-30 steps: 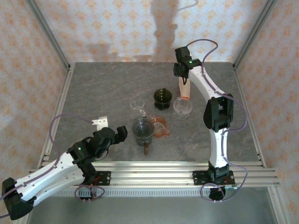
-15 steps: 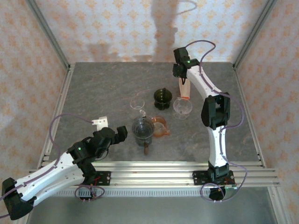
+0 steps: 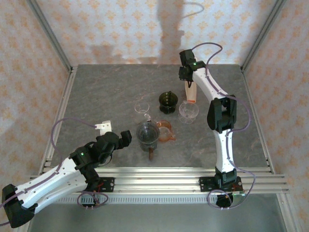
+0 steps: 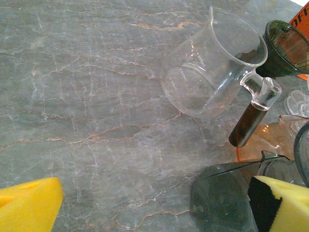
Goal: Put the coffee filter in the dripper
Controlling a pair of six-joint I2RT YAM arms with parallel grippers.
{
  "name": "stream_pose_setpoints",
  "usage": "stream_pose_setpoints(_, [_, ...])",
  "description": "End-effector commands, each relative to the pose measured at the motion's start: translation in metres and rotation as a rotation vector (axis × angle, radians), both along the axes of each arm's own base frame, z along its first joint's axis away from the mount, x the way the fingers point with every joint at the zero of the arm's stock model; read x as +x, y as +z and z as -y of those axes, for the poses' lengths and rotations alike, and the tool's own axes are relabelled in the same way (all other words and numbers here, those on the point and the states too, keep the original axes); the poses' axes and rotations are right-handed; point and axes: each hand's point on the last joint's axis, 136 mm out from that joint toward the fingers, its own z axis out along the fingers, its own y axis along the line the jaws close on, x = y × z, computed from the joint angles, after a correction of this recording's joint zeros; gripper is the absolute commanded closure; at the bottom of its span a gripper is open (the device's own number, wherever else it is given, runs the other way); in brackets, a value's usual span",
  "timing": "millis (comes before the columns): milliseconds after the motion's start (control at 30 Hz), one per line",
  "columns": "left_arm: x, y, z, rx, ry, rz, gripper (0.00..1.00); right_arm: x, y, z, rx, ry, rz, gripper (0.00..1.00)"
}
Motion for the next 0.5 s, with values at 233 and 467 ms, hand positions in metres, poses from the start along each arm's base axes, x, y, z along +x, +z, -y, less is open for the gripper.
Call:
stream_pose_setpoints(233, [0.0050,0.0049,-0.0024,-0.010,0.024,0.025,0.00,0.0026,0.0077,0.0074,-0.016,-0.028,0.010,0.89])
stream_pose_setpoints(467, [0.0052,0.0050,-0.0022,-0.012,0.024,0.024,0.00,0.0025,0.0132,0.0064,-0.011,-0.018,0.016,1.00])
